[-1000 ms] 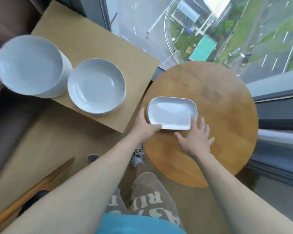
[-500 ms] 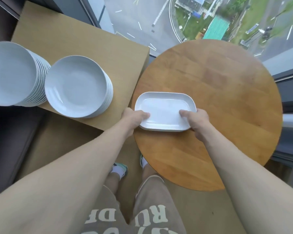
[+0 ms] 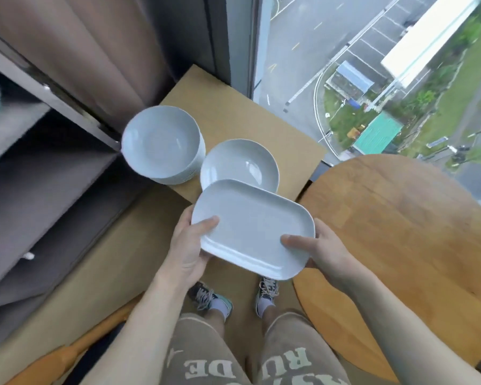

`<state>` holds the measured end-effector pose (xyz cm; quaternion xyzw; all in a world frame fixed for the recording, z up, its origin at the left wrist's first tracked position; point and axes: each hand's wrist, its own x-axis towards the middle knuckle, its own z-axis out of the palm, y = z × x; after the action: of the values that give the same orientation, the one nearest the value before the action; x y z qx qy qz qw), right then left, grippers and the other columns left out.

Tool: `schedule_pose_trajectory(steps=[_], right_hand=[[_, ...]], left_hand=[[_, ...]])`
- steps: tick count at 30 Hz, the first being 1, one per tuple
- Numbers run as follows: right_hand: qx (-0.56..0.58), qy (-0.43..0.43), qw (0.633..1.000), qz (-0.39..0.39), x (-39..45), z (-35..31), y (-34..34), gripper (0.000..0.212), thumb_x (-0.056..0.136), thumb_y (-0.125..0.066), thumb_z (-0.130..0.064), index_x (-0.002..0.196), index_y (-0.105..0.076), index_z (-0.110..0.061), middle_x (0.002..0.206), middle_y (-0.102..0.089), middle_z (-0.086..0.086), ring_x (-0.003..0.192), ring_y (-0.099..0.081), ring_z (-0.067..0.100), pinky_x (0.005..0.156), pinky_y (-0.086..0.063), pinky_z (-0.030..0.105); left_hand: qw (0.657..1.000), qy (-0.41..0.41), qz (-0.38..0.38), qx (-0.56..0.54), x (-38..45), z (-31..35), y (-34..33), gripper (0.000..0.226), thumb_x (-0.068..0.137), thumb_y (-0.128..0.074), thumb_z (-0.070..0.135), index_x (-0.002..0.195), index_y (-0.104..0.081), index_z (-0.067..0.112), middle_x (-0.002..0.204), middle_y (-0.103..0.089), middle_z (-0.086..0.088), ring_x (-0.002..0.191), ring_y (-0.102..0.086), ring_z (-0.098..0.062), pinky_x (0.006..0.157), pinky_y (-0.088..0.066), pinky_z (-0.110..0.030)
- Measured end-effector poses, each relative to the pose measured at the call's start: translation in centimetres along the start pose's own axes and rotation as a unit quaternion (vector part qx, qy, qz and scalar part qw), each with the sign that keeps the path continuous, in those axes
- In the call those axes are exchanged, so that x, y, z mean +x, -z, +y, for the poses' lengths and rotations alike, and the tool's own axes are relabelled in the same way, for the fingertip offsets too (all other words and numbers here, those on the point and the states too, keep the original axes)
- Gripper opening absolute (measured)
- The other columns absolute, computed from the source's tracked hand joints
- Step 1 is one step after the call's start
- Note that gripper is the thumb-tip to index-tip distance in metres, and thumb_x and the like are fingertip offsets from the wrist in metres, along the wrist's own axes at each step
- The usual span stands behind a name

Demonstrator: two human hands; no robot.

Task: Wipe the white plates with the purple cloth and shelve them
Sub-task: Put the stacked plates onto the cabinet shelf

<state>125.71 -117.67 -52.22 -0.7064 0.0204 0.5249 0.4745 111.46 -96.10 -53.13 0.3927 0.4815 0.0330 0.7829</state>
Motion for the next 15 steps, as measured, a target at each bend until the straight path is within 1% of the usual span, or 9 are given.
schedule_pose_trajectory(steps=[2,4,6,7,9,10,11,13,15], right_hand=[[-0.075,0.013,0.995,-0.07,-0.4,-4.1,-4.2,0.065,0.072,-0.083,-0.043,0.131,-0.058,-0.027,0.115,-0.075,0.0,0.1,-0.075,0.024,0.079,-0.063,0.048],[-0.155,0.024,0.978,-0.139,-0.6,-7.9,-8.1,0.056,0.075,-0.078,-0.051,0.126,-0.062,-0.034,0.114,-0.075,-0.003,0.103,-0.073,0.022,0.083,-0.063,0.048],[-0.211,0.04,0.962,-0.167,-0.6,-12.0,-12.3,0.057,0.074,-0.075,-0.059,0.124,-0.063,-0.034,0.115,-0.074,-0.001,0.102,-0.073,0.023,0.084,-0.063,0.046],[-0.219,0.051,0.959,-0.173,-0.5,-13.8,-14.5,0.059,0.074,-0.076,-0.06,0.126,-0.061,-0.037,0.118,-0.073,-0.002,0.101,-0.074,0.021,0.08,-0.064,0.041],[-0.225,0.079,0.948,-0.212,-0.1,-17.2,-19.6,0.061,0.079,-0.08,-0.057,0.134,-0.054,-0.049,0.123,-0.07,-0.009,0.098,-0.073,0.013,0.071,-0.062,0.029],[-0.245,0.095,0.935,-0.239,0.0,-18.4,-22.5,0.061,0.083,-0.078,-0.054,0.136,-0.05,-0.055,0.124,-0.069,-0.013,0.101,-0.072,0.01,0.072,-0.061,0.027],[-0.277,0.117,0.917,-0.262,0.1,-19.3,-25.3,0.06,0.085,-0.077,-0.054,0.137,-0.048,-0.058,0.124,-0.068,-0.017,0.105,-0.07,0.008,0.077,-0.062,0.028],[-0.326,0.162,0.885,-0.291,0.1,-20.1,-30.6,0.056,0.088,-0.074,-0.05,0.137,-0.049,-0.058,0.121,-0.068,-0.02,0.106,-0.068,0.004,0.086,-0.061,0.03],[-0.308,0.173,0.882,-0.311,0.4,-20.0,-34.8,0.052,0.092,-0.074,-0.041,0.136,-0.051,-0.054,0.116,-0.069,-0.022,0.105,-0.068,0.002,0.082,-0.06,0.023]], left_hand=[[0.999,-0.041,0.023,-0.013,-1.5,3.4,4.0,0.055,0.085,-0.072,0.012,0.138,-0.059,0.014,0.13,-0.071,-0.016,0.118,-0.069,-0.036,0.101,-0.055,-0.056],[0.997,-0.066,0.037,-0.022,-3.1,6.7,8.4,0.056,0.08,-0.073,0.016,0.136,-0.062,0.012,0.127,-0.072,-0.015,0.116,-0.07,-0.034,0.1,-0.056,-0.052],[0.996,-0.078,0.045,-0.022,-4.7,9.7,12.8,0.052,0.08,-0.074,0.014,0.131,-0.065,0.011,0.123,-0.074,-0.013,0.114,-0.071,-0.033,0.098,-0.057,-0.049],[0.995,-0.08,0.051,-0.024,-5.5,11.0,14.9,0.05,0.08,-0.075,0.013,0.129,-0.067,0.011,0.122,-0.075,-0.013,0.113,-0.071,-0.034,0.099,-0.056,-0.049],[0.994,-0.08,0.067,-0.033,-7.0,13.2,19.0,0.05,0.079,-0.074,0.016,0.128,-0.068,0.011,0.123,-0.074,-0.014,0.115,-0.07,-0.036,0.104,-0.053,-0.051],[0.993,-0.075,0.076,-0.041,-7.6,14.0,21.0,0.051,0.079,-0.073,0.017,0.129,-0.068,0.01,0.124,-0.074,-0.016,0.117,-0.069,-0.037,0.107,-0.051,-0.053],[0.992,-0.068,0.089,-0.05,-8.3,14.7,22.8,0.049,0.079,-0.073,0.016,0.128,-0.069,0.009,0.125,-0.073,-0.016,0.118,-0.068,-0.038,0.11,-0.049,-0.054],[0.988,-0.058,0.12,-0.073,-9.5,15.9,26.3,0.037,0.086,-0.071,0.013,0.123,-0.071,0.009,0.123,-0.074,-0.016,0.117,-0.068,-0.038,0.112,-0.047,-0.055],[0.981,-0.048,0.151,-0.113,-10.2,16.7,29.2,0.031,0.091,-0.069,0.014,0.122,-0.072,0.011,0.12,-0.076,-0.014,0.115,-0.07,-0.037,0.112,-0.047,-0.054]])
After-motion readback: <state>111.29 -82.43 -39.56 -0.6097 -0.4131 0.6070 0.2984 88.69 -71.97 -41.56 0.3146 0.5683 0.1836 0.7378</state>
